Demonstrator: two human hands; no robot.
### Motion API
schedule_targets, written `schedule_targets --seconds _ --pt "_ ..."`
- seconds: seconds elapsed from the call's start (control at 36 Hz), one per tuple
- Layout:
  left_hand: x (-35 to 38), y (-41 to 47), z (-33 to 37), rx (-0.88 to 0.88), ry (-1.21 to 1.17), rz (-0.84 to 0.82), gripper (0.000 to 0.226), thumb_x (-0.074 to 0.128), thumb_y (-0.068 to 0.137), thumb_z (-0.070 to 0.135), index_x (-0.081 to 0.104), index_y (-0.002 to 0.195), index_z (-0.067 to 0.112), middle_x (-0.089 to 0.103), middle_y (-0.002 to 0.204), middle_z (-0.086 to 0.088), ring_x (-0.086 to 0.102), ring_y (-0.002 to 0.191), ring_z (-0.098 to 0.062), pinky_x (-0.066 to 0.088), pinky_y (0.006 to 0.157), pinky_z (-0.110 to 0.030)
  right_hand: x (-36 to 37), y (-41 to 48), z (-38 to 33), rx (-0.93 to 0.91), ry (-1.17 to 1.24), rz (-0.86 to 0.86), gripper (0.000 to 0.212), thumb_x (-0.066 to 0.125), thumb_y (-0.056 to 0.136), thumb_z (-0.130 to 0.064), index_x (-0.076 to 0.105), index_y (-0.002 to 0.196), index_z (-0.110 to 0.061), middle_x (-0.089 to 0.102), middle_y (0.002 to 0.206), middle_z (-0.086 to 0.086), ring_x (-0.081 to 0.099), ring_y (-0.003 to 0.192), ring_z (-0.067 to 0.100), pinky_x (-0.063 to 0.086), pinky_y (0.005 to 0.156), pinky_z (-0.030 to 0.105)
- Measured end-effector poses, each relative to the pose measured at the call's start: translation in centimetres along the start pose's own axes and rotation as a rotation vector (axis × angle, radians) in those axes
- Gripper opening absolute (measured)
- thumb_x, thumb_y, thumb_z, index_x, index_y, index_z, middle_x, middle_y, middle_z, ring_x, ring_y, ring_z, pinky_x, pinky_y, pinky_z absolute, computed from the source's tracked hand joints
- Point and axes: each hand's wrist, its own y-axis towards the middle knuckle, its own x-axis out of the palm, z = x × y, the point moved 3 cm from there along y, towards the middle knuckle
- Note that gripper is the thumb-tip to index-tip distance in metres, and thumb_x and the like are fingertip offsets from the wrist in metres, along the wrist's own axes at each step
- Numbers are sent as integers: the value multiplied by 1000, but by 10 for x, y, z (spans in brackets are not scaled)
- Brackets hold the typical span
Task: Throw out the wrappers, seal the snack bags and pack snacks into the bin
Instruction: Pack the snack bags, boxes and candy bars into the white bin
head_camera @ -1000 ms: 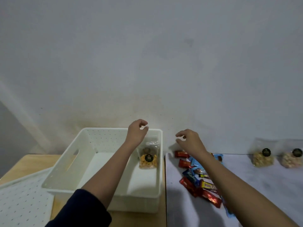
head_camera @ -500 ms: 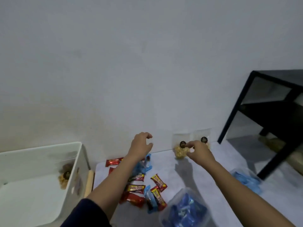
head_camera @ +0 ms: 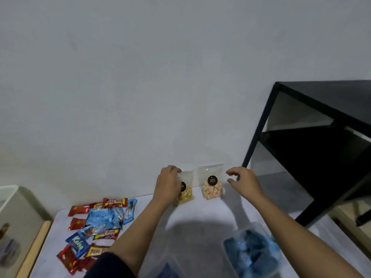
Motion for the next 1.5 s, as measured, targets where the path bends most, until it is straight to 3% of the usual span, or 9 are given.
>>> schedule_targets --seconds 0.22,0.42,0.58,0.75,0.92,1.03,1.14,1.31,1.5 --pt "22 16 -16 -8 95 69 37 60 79 5 60 115 10 60 118 -9 53 109 -29 43 86 -37 34 40 18 -45 131 11 21 67 82 -12 69 103 -11 63 109 6 53 108 21 42 95 30" --pt "43 15 -30 -32 220 203 39 69 73 8 61 110 15 63 109 -5 45 106 -17 35 95 -37 54 64 40 -62 129 78 28 68 80 -12 67 108 -15 51 107 -3 39 102 8 39 91 25" --pt "55 21 -41 -49 269 275 24 56 77 18 63 100 19 61 100 -3 41 98 -16 25 95 -35 61 71 44 -155 76 263 15 76 73 -8 71 88 -7 56 94 9 41 90 11 42 70 28" --pt "54 25 -48 -68 148 278 26 42 84 28 67 85 22 58 91 0 41 91 -12 21 84 -26 67 77 48 -136 121 219 5 72 79 -11 71 82 -7 62 90 11 51 89 22 43 69 31" --pt "44 26 -52 -18 -50 169 15 55 86 17 69 85 20 68 88 5 58 85 -15 38 79 -28 62 65 44 -132 250 149 3 65 84 -6 67 82 -4 68 86 6 59 84 20 43 71 17" --pt "27 19 -46 -37 -311 73 10 62 86 12 70 82 17 65 82 12 57 81 2 39 77 -7 53 50 35 -104 373 86 6 63 84 -2 65 78 -5 66 79 7 59 75 17 44 68 14" --pt "11 10 -40 -63 -411 -20 8 65 83 8 70 80 13 63 80 16 58 81 9 41 74 -3 46 33 17 -32 476 1 12 59 85 0 65 78 -7 66 77 8 58 69 5 42 63 8" --pt "-36 -9 -36 -133 -567 36 6 65 84 8 71 81 8 67 81 8 58 74 11 43 67 -4 27 11 -22 -42 553 -37 13 61 86 -2 67 81 -13 67 80 1 63 71 -1 48 72 10" --pt "-127 -21 -55 -85 -643 107 4 68 81 7 71 80 9 68 78 6 60 71 10 42 69 -3 17 -14 -96 -62 650 3 14 62 85 -2 66 80 -15 66 77 5 64 65 0 48 63 11"
